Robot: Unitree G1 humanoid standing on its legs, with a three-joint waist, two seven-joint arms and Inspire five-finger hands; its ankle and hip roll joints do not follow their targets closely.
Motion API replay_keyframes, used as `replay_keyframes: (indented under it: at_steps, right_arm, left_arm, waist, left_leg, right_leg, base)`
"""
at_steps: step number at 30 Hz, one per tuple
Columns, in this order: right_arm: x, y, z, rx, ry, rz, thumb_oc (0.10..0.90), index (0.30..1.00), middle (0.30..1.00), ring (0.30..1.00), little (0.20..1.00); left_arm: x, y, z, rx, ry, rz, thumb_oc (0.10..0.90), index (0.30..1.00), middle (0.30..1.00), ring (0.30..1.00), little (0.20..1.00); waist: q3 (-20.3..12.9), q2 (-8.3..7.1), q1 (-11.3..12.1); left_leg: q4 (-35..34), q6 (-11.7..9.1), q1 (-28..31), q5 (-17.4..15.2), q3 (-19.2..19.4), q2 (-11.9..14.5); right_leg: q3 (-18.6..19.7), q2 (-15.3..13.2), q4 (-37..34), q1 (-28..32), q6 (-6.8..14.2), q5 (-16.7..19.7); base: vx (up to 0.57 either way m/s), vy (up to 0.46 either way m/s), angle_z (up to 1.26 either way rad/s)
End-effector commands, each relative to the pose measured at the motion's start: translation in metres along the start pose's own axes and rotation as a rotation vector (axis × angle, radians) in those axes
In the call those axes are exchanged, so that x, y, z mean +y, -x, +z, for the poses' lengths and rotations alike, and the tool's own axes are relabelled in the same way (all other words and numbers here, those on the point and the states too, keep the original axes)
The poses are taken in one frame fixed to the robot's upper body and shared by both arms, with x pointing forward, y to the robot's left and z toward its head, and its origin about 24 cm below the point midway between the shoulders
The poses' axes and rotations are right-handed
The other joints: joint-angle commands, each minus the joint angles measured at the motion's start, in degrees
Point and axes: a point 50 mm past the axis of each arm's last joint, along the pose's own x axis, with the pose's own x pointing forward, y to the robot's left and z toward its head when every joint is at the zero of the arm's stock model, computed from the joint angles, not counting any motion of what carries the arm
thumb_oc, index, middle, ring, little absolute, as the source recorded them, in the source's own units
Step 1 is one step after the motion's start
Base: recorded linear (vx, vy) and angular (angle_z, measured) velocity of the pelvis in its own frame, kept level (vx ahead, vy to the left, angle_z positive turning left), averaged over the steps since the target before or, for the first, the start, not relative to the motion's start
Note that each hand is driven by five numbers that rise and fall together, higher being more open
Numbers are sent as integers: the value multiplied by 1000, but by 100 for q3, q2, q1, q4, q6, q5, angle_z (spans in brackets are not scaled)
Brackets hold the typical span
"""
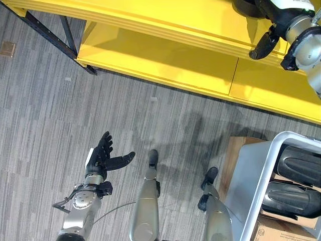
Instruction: Move parts from the plastic box to the shelf.
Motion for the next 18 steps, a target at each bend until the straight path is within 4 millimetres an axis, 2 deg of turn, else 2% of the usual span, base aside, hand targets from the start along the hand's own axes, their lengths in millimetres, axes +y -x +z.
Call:
replay_keyframes:
  at_steps: [1,18]
  right_arm:
    - [-30,1,3,-24,-3,-118,900,1000,1000,1000,1000]
    - [-32,-2,0,0,0,-129,900,1000,1000,1000,1000]
  left_arm:
    - [-1,8,10,-88,1,-25,900,1000,1000,1000,1000]
    - [-2,8,11,-95,15,-17,900,1000,1000,1000,1000]
  waist:
    - [-899,-159,43]
    - [-867,-191,109]
  left_leg:
    - [-219,-297,205,-365,-288,216]
    - [-306,-314,116,-332,-309,182]
  right_leg:
    - [180,-192,467,6,223,-359]
    - [130,-204,321,7,264,-314]
  base:
    - [35,0,0]
    - [12,-1,0]
